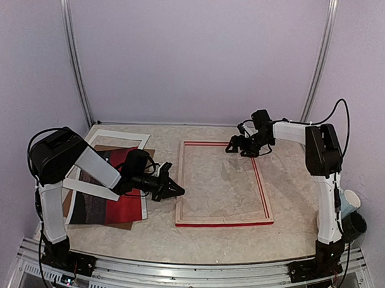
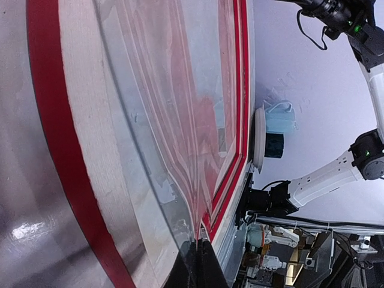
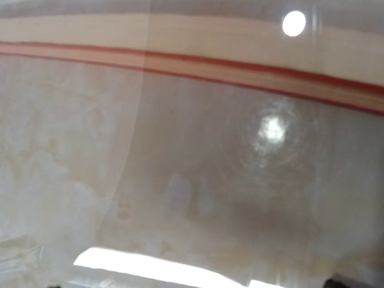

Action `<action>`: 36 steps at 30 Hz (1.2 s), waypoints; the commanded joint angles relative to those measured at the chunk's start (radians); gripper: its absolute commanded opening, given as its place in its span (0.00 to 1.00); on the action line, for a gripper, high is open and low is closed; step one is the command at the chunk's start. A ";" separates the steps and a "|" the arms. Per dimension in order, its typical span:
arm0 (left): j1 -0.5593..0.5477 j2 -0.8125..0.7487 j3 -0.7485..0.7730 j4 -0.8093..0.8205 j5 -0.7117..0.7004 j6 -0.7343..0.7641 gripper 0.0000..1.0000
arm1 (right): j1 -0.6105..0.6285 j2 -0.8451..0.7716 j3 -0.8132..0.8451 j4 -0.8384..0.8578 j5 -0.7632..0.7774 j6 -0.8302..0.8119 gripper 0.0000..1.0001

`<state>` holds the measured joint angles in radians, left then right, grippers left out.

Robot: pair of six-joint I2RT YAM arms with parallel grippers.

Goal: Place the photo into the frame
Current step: Pick up the glass panel.

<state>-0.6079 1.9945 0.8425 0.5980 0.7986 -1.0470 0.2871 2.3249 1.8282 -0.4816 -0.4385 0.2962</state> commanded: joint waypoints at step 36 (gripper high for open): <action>0.052 0.050 -0.010 0.204 0.020 -0.100 0.00 | -0.083 -0.389 -0.624 0.228 -0.601 0.111 0.77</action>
<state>-0.5713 2.0296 0.8421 0.7483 0.8165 -1.1458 0.2062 2.0445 1.2736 -0.2985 -0.9882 0.3912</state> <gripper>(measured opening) 0.011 0.801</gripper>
